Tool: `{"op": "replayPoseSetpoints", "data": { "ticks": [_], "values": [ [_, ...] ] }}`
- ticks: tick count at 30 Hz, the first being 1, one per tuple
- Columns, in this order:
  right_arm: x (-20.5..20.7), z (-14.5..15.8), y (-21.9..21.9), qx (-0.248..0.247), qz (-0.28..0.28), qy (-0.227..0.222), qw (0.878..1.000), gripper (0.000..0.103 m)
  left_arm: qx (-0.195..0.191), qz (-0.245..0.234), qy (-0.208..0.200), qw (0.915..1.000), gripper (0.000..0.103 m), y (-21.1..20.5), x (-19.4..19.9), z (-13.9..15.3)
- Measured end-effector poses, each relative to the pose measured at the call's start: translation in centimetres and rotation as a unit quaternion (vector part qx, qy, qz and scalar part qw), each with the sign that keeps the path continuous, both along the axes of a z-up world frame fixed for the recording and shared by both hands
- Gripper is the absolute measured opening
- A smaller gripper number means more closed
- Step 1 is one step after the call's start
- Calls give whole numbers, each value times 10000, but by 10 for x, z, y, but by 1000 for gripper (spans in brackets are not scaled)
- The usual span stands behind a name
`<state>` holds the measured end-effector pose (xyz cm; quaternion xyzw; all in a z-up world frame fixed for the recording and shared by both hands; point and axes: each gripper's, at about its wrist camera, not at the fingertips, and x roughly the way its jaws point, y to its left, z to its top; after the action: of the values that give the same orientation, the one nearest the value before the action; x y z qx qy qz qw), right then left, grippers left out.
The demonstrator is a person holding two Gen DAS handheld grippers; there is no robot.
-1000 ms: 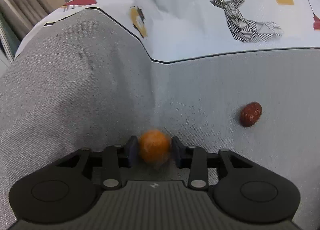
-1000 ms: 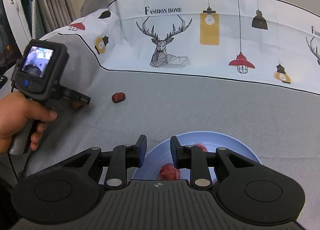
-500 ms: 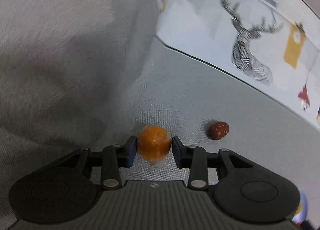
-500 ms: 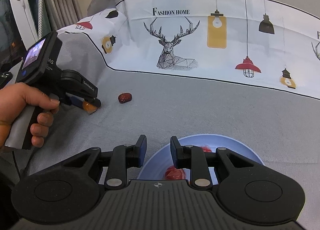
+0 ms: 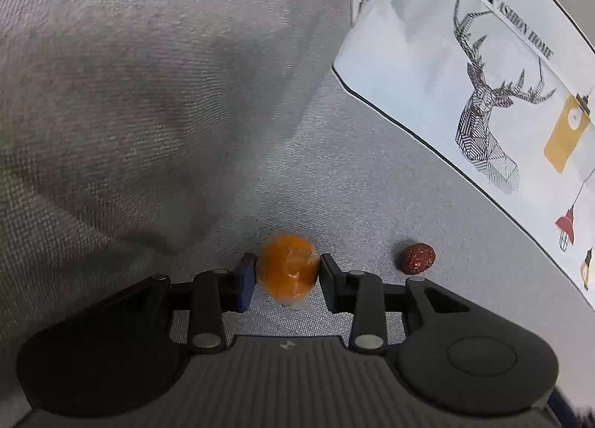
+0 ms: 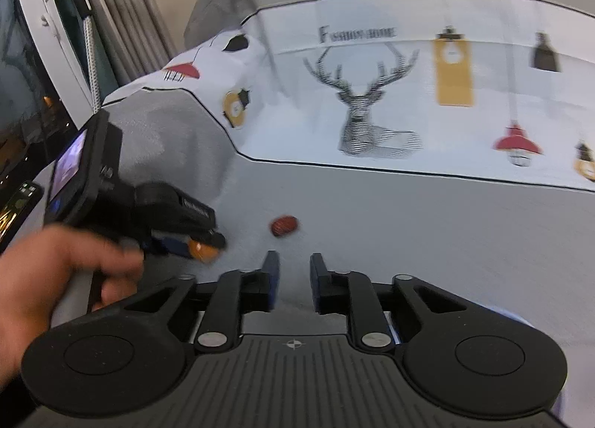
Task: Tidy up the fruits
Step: 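Grasp the dark red date with the right tool while the left tool holds the wrapped fruit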
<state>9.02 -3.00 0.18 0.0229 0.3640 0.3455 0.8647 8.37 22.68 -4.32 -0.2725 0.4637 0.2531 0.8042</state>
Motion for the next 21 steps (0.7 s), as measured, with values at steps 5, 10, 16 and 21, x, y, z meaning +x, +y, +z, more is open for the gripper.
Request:
{"op": "replayPoseSetpoints", "data": {
  "ticks": [5, 10, 16, 21],
  "values": [
    [42, -23, 61, -257, 78, 183, 9995, 62, -204, 140, -24, 9997, 40, 7, -5, -1],
    [76, -45, 99, -625, 158, 200, 9977, 62, -379, 267, -46, 9989, 40, 12, -6, -3],
    [93, -61, 119, -1001, 609, 118, 9930, 47, -399, 259, -12, 9989, 40, 14, -8, -2],
    [90, -59, 109, -996, 535, 95, 9935, 33, -381, 197, -8, 9991, 40, 10, -5, 0]
  ]
}}
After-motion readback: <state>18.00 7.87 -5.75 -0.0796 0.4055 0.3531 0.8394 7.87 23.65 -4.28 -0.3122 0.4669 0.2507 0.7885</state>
